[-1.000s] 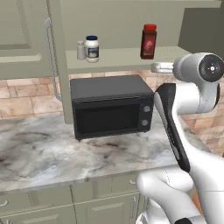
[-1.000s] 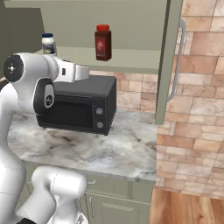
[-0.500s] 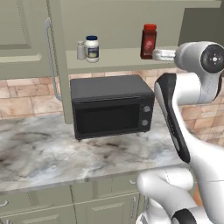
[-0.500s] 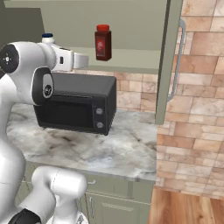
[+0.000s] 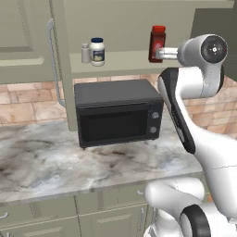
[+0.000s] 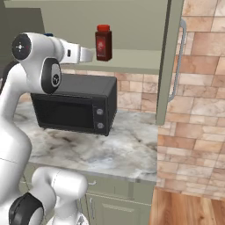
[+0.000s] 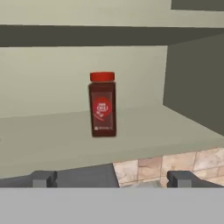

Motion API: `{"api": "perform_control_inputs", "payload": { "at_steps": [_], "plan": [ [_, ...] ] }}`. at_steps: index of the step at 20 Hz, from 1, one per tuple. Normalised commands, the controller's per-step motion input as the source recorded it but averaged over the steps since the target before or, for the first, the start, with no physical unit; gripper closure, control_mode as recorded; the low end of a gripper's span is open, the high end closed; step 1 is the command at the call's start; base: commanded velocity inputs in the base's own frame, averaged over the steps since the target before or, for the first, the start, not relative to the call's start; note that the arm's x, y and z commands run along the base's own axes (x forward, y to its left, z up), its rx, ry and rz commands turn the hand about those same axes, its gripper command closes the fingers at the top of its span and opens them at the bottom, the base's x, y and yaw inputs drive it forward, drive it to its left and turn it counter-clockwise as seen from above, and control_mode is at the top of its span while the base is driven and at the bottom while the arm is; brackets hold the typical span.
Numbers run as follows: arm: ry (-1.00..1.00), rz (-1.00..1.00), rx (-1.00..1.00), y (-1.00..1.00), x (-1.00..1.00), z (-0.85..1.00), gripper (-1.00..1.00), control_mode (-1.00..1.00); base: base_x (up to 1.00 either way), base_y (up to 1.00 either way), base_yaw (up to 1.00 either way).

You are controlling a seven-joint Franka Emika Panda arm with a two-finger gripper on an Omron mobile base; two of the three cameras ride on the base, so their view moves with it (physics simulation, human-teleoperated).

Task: Collect the paprika, mayonnaise, and shaker from the cabinet and place them next to the stove.

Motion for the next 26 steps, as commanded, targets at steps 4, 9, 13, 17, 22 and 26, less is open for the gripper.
{"api": "perform_control_inputs", "payload": {
  "at_steps": [4,9,13,17,22,26],
  "plan": [
    [0.01,0.0,0.0,0.0,0.26,0.0,-1.0,-1.0,0.0,0.0,0.0],
    [0.0,0.0,0.0,0.0,0.11,0.0,-1.0,-1.0,0.0,0.0,0.0],
    [0.0,0.0,0.0,-0.01,0.16,0.0,-1.0,-1.0,0.0,0.0,0.0],
    [0.0,0.0,0.0,0.0,0.22,0.0,-1.0,-1.0,0.0,0.0,0.0],
    [0.0,0.0,0.0,0.0,0.4,0.01,-1.0,-1.0,0.0,0.0,0.0],
    [0.0,-0.03,0.0,0.0,0.4,0.0,-1.0,-1.0,0.0,0.0,0.0]
  ]
}}
